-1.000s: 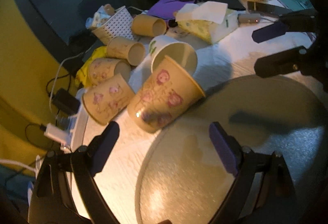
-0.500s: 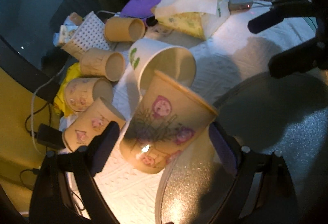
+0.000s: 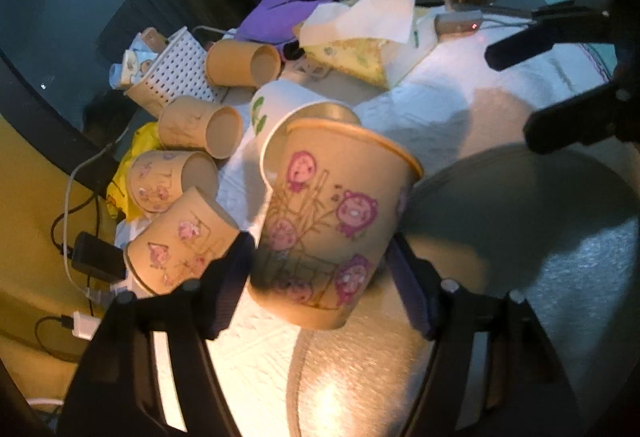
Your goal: Flip cup upright
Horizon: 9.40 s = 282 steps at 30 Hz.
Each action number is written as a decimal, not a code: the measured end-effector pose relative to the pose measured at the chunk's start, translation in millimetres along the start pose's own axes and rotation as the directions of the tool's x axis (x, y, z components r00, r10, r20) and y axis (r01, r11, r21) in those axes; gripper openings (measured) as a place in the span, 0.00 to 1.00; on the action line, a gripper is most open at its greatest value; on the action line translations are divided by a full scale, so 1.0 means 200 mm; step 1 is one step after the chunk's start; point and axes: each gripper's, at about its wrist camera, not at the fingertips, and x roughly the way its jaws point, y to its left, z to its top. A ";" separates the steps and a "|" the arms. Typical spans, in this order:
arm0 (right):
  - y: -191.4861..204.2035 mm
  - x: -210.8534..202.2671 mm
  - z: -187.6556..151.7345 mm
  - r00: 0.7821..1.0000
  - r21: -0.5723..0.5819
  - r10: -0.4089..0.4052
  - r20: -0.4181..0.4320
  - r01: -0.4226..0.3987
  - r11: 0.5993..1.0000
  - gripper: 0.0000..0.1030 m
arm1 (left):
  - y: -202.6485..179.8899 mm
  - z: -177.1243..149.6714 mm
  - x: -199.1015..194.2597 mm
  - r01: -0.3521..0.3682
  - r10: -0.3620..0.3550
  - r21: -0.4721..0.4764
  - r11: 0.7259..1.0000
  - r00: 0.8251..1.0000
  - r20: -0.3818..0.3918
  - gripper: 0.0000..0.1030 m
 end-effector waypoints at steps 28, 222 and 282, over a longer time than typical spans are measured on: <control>0.27 -0.38 -0.17 0.999 -0.098 0.012 0.049 -0.007 0.995 0.77 | -0.22 -0.34 -0.64 -0.035 0.147 -0.536 0.843 0.975 0.168 0.67; 0.75 -1.01 -0.42 0.956 -0.319 0.125 0.266 -0.035 0.947 0.74 | -0.82 -0.68 -1.48 -0.051 0.435 -0.773 0.632 0.849 0.300 0.91; 0.85 -1.17 -0.39 0.945 -0.367 0.113 0.306 0.007 0.930 0.74 | -0.87 -0.76 -1.68 -0.100 0.557 -0.817 0.568 0.777 0.292 0.91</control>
